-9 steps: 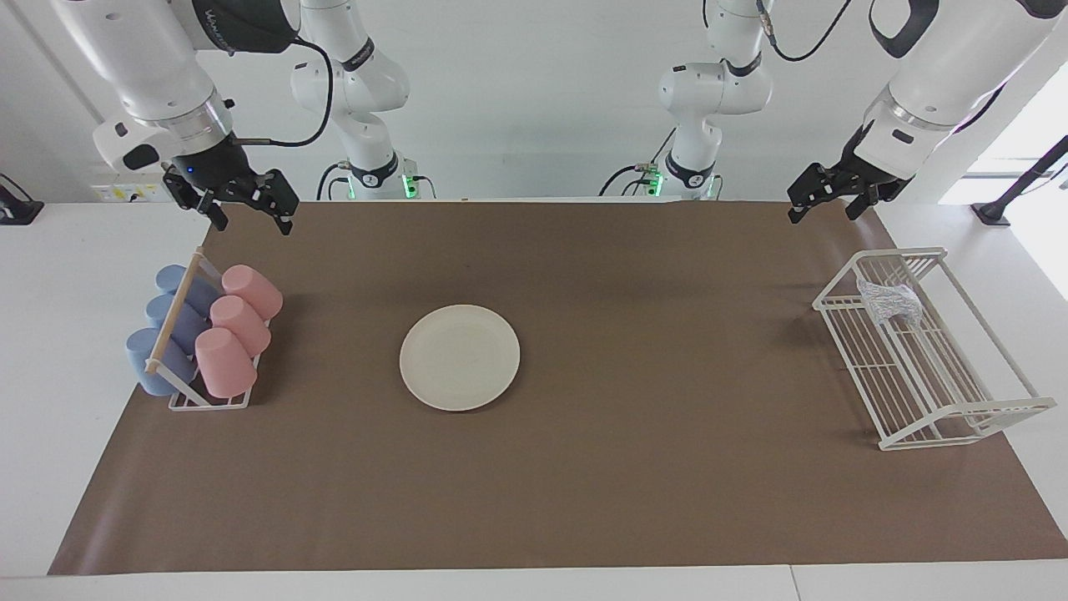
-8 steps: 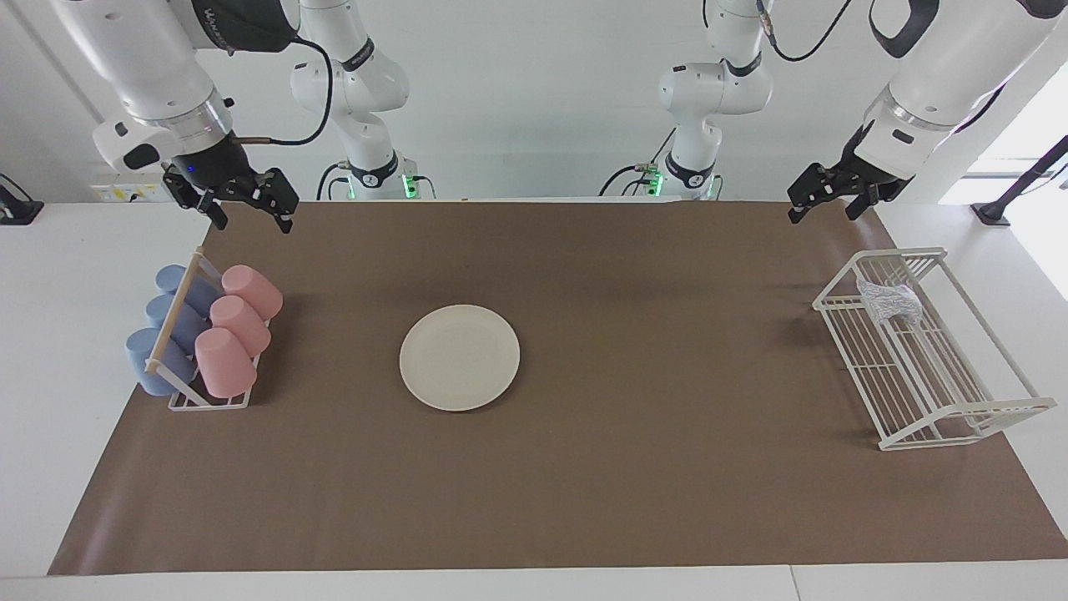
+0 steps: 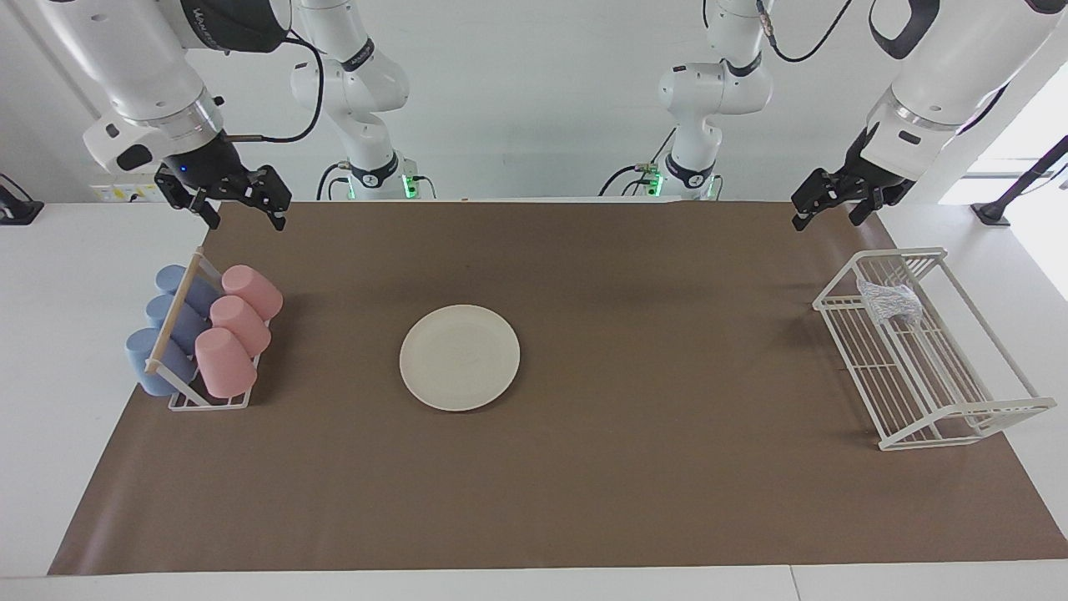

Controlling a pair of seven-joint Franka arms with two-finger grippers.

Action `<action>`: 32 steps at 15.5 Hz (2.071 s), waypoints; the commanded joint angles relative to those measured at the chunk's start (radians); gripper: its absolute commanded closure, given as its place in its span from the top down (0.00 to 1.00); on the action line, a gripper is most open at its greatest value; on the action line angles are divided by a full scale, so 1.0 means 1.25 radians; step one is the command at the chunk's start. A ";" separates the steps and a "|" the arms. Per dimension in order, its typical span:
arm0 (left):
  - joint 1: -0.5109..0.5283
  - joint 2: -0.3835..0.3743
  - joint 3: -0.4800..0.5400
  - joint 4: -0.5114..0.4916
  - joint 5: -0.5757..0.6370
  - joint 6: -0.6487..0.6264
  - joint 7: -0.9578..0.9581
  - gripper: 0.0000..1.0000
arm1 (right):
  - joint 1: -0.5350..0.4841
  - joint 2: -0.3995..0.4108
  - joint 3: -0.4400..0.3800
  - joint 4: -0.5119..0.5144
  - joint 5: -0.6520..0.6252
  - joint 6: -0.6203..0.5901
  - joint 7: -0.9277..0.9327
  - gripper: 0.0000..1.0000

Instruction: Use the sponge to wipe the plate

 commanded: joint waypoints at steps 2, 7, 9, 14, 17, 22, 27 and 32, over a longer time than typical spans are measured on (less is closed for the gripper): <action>0.019 -0.010 0.002 -0.023 0.016 0.013 -0.008 1.00 | -0.013 -0.008 0.003 -0.004 0.014 0.001 -0.029 1.00; 0.009 -0.050 -0.001 -0.103 0.107 0.032 -0.012 1.00 | -0.018 -0.007 0.002 -0.004 0.014 0.002 -0.027 1.00; 0.007 -0.036 -0.001 -0.115 0.155 0.055 -0.012 1.00 | -0.018 -0.007 0.002 -0.004 0.014 0.003 -0.020 1.00; -0.037 0.013 -0.003 -0.174 0.345 0.138 -0.013 1.00 | -0.020 -0.011 0.002 -0.011 0.013 0.001 -0.012 1.00; -0.056 0.091 -0.002 -0.169 0.480 0.158 -0.013 1.00 | -0.019 -0.011 0.003 -0.010 0.014 0.002 0.064 1.00; -0.053 0.175 -0.002 -0.169 0.635 0.192 -0.013 1.00 | -0.019 -0.011 0.003 -0.010 0.014 -0.002 0.156 1.00; -0.052 0.230 -0.001 -0.173 0.707 0.205 -0.016 1.00 | -0.010 -0.012 0.005 -0.012 0.014 -0.008 0.272 1.00; -0.053 0.229 0.000 -0.177 0.724 0.173 -0.017 1.00 | 0.002 -0.017 0.012 -0.022 0.016 -0.003 0.451 1.00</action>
